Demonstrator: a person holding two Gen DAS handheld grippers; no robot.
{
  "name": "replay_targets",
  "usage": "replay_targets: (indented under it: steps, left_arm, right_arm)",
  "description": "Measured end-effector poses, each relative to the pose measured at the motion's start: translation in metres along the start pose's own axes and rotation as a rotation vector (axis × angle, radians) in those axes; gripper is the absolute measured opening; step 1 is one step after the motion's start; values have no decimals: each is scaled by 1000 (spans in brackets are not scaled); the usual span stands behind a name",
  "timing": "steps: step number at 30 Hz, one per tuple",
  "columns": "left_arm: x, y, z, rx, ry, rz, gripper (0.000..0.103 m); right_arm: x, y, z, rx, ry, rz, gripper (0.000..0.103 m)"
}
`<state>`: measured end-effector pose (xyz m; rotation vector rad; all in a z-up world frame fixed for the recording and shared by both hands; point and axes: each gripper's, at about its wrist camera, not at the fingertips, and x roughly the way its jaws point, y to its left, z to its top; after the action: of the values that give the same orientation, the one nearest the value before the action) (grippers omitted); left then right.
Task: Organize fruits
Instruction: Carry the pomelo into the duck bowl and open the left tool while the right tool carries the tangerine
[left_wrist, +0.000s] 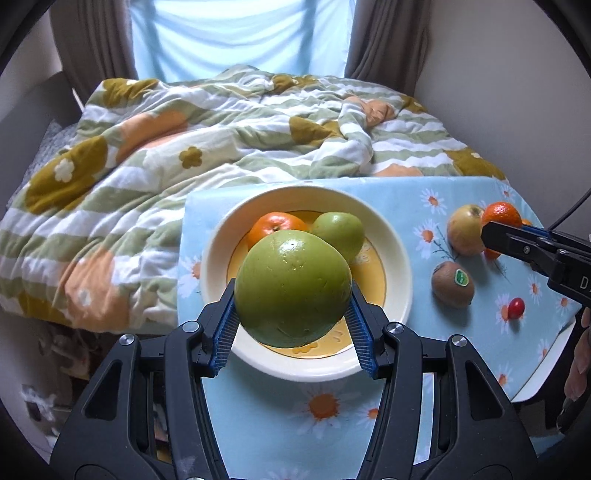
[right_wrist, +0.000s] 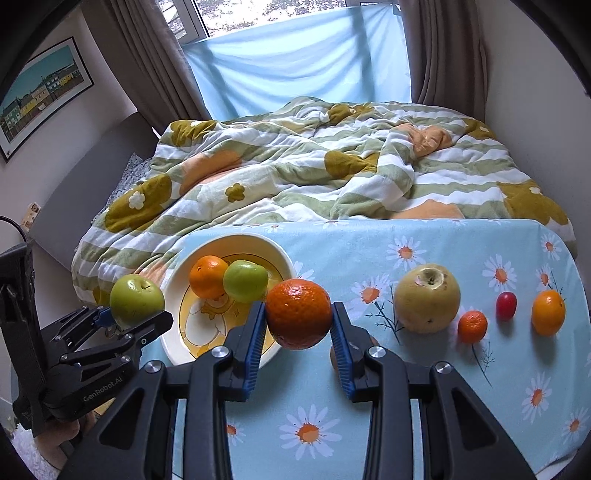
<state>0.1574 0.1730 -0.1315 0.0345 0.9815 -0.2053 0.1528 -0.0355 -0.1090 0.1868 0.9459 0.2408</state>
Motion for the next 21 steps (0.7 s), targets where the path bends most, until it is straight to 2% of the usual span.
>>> replay_targets:
  steps: [8,15,16,17,18,21]
  left_arm:
    - [41,22,-8,88,90,-40,60]
    - [50,22,-10,153,92,-53,61]
    - [50,22,-9,156,81,-48,64]
    - [47,21,-9,160,66,-38,79]
    - [45,20,-8,162,50,-33,101]
    - [33,20,-6,157,-6,-39,103]
  right_arm:
    - [17,21,-2,45,12,-50,32]
    - [20,27,-7,61,13,-90,32]
    - [20,26,-7,64,15,-93,32]
    - [20,26,-8,67,17,-95,32]
    - [20,26,-8,68,20,-98,32]
    - [20,25,-9,71,22,-100,32]
